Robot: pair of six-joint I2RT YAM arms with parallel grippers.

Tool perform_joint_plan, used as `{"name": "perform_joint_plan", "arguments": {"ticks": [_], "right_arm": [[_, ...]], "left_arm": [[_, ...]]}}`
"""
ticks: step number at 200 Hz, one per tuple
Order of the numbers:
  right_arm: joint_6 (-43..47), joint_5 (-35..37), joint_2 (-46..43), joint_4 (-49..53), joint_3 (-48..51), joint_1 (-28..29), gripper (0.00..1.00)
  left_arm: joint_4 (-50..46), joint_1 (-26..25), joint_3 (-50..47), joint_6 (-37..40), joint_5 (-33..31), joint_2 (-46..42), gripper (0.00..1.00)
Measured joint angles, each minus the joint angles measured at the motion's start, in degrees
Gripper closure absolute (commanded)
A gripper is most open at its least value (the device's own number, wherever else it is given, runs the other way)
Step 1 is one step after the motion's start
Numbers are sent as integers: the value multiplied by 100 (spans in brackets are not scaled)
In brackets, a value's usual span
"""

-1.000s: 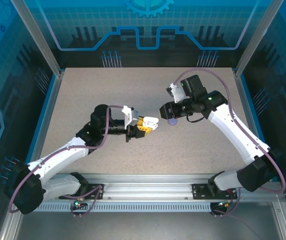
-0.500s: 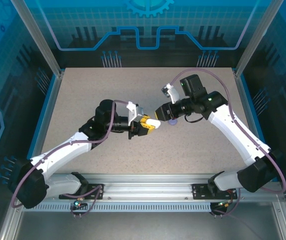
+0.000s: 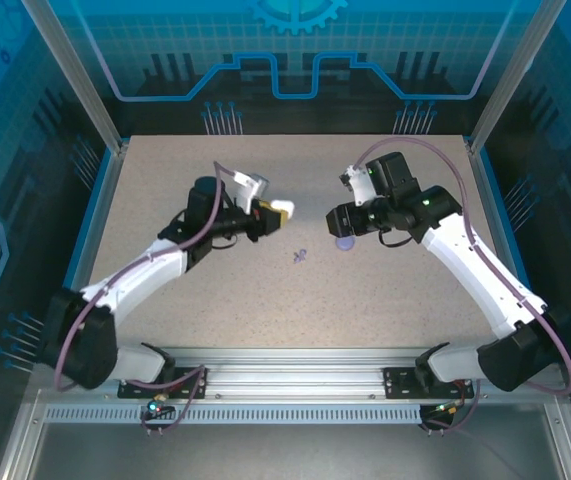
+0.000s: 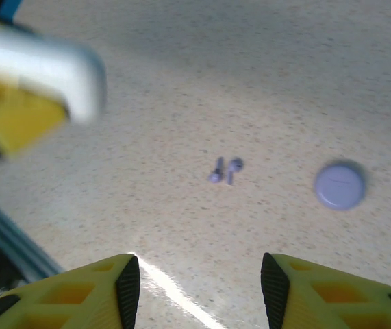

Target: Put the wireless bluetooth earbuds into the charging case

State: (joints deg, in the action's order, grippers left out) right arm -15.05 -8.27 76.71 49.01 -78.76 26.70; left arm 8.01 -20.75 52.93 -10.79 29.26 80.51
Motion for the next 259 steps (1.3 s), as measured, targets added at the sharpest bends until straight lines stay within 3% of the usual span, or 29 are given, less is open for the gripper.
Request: {"name": "perform_joint_plan", "arguments": {"ticks": [25, 56, 130, 157, 206, 237, 259], "right_arm": [[-31, 227, -144, 63, 131, -42, 47], [-39, 354, -269, 72, 225, -81, 47], [-39, 468, -326, 111, 490, -131, 46], [-39, 487, -326, 109, 520, -136, 46], [-37, 492, -326, 103, 595, -160, 44], [-33, 505, -282, 39, 723, -267, 42], [9, 485, -31, -87, 813, -420, 42]], "left_arm": [[-212, 575, 101, -793, -179, 758, 87], [-763, 717, 348, -1296, -424, 1596, 86], [-1714, 1040, 1499, -1469, -702, 2889, 83], [-1945, 1180, 1665, -1478, -704, 3252, 78], [-2146, 1220, 1731, -1561, -848, 3311, 35], [-2203, 1200, 1659, -1423, -1123, 3112, 25], [-2439, 1217, 1473, -1287, -1440, 2728, 23]]}}
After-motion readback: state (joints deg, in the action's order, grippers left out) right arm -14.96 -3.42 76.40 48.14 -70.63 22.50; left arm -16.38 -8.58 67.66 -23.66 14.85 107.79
